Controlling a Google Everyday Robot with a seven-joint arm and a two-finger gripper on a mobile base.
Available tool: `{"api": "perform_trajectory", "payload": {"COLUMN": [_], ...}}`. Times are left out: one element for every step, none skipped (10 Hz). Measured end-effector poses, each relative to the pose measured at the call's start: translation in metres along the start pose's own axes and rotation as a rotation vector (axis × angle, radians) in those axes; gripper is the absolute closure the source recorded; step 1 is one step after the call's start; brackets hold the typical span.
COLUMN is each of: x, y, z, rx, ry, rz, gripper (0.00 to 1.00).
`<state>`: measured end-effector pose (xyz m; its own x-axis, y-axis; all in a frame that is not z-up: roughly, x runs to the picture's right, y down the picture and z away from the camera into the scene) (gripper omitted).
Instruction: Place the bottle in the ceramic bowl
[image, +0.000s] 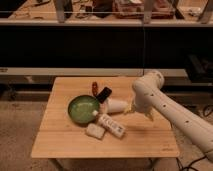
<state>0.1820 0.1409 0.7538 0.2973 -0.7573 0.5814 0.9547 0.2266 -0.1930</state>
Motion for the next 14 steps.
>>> {"api": "perform_trajectory", "payload": {"x": [0.000, 0.000, 0.000, 0.000, 0.000, 0.000, 0.000, -0.003, -0.012, -0.027, -0.037, -0.050, -0.058, -0.063], "y": [0.000, 0.000, 0.000, 0.000, 0.000, 0.000, -0.003, -0.013, -0.034, -0.055, -0.066, -0.075, -0.080, -0.084], "z": [0.000, 0.000, 0.000, 0.000, 0.000, -0.001, -0.004, -0.009, -0.013, -0.019, -0.023, -0.026, -0.028, -0.030], "rx": [0.000, 0.000, 0.000, 0.000, 0.000, -0.003, -0.018, -0.022, -0.005, 0.036, 0.055, 0.066, 0.071, 0.074], "ry": [0.000, 0.000, 0.000, 0.000, 0.000, 0.003, 0.021, 0.037, 0.057, 0.072, 0.084, 0.095, 0.102, 0.106], "rz": [0.000, 0.000, 0.000, 0.000, 0.000, -0.002, -0.041, -0.104, -0.204, -0.325, -0.403, -0.499, -0.551, -0.590], "gripper": [0.20, 0.20, 0.20, 0.20, 0.20, 0.20, 0.20, 0.20, 0.20, 0.20, 0.20, 0.20, 0.20, 0.20]}}
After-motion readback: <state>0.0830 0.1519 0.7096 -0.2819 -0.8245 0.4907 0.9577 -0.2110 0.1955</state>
